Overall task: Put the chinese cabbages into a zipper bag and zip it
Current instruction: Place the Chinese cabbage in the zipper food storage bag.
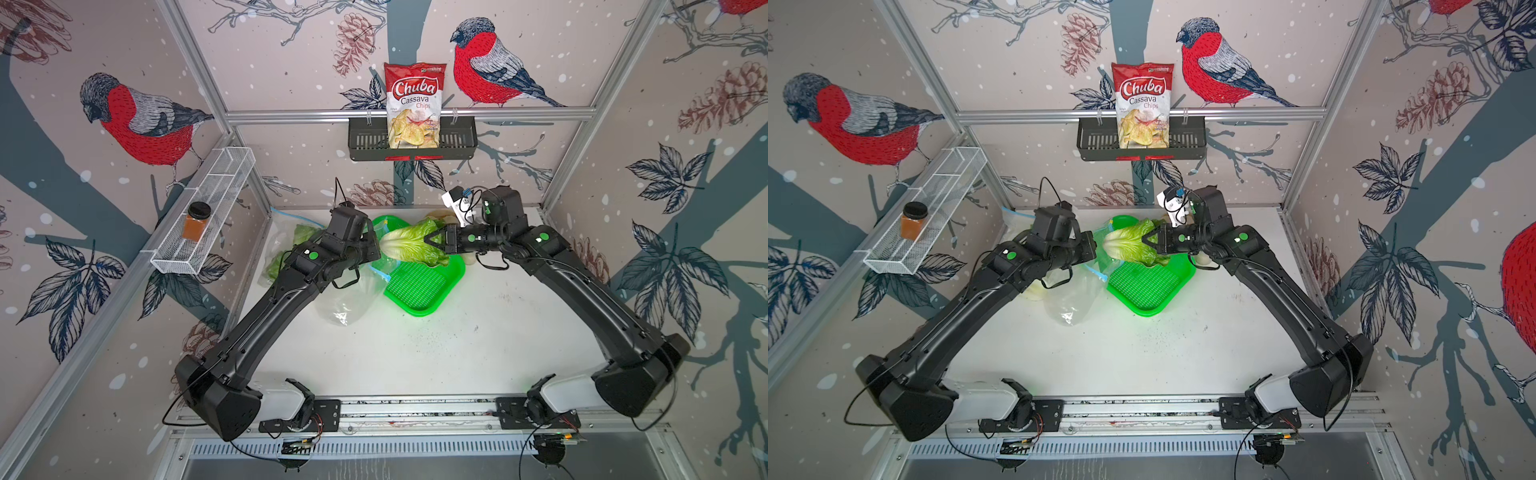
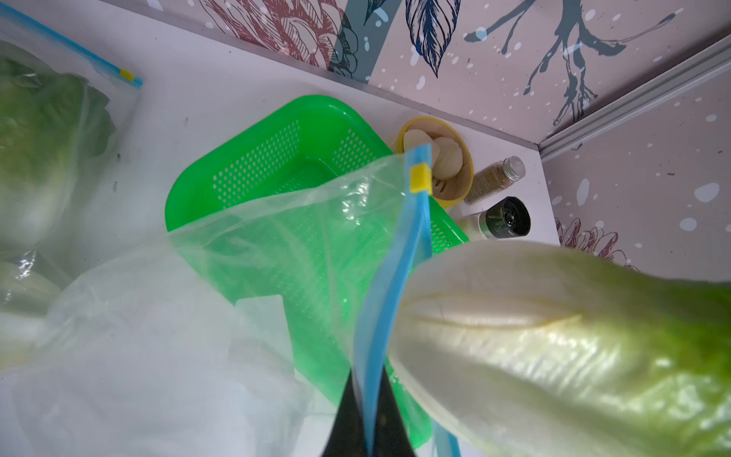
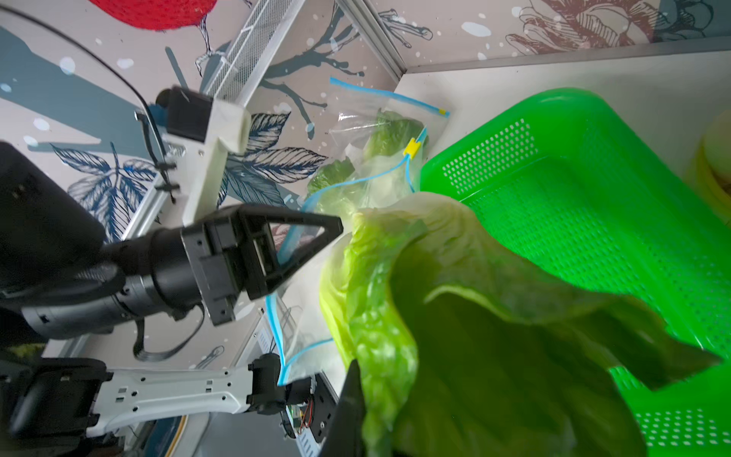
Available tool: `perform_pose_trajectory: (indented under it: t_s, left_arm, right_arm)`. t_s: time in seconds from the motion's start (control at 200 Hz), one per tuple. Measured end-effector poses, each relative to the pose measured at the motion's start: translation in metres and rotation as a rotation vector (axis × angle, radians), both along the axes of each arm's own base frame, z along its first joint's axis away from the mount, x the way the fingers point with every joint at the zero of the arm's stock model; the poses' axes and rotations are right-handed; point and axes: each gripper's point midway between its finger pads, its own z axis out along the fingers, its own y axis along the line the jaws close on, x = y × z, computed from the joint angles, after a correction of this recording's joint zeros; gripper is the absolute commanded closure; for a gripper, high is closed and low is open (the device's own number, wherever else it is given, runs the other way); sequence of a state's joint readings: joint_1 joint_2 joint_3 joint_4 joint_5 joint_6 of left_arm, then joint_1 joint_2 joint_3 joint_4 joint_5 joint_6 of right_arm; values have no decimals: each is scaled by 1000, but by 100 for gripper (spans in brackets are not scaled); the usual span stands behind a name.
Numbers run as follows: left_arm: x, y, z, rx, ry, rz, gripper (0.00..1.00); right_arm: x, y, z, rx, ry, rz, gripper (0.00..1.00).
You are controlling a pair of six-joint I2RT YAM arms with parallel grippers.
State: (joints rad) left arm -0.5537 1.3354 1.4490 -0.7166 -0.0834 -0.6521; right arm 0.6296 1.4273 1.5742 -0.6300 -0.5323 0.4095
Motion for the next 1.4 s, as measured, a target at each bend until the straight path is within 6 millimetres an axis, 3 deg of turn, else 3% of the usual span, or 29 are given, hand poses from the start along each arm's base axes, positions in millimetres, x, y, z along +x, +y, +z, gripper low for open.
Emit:
perform_pose_trajectory:
  t_s: [0.105, 0.25, 0.53, 0.71, 0.795, 0.916, 1.146, 1.401]
  left_arm:
    - [1, 0, 6, 13, -21, -17, 100]
    - [-4, -2, 7, 14, -25, -58, 100]
    - [-19, -4, 17, -14, -48, -113, 100]
    - [-24, -7, 15, -35, -39, -131, 100]
    - [-24, -6, 15, -46, -37, -123, 100]
    - [-25, -4, 14, -65, -22, -96, 100]
    - [-21, 3, 13, -65, -14, -49, 100]
    - [-17, 5, 11, -63, -2, -36, 100]
  right_arm:
    - [-13, 6, 0, -59, -25, 38, 97]
    - [-27, 32, 3, -106, -70, 109, 97]
    - [-15, 58, -28, -238, -95, 109, 96]
    - [-14, 62, 6, -171, -148, 108, 94]
    - [-17, 64, 11, -152, -145, 123, 94]
    - [-21, 61, 1, -174, -142, 133, 94]
    - [-44, 58, -40, -299, -170, 217, 94]
    - [-70, 68, -26, -269, -283, 307, 94]
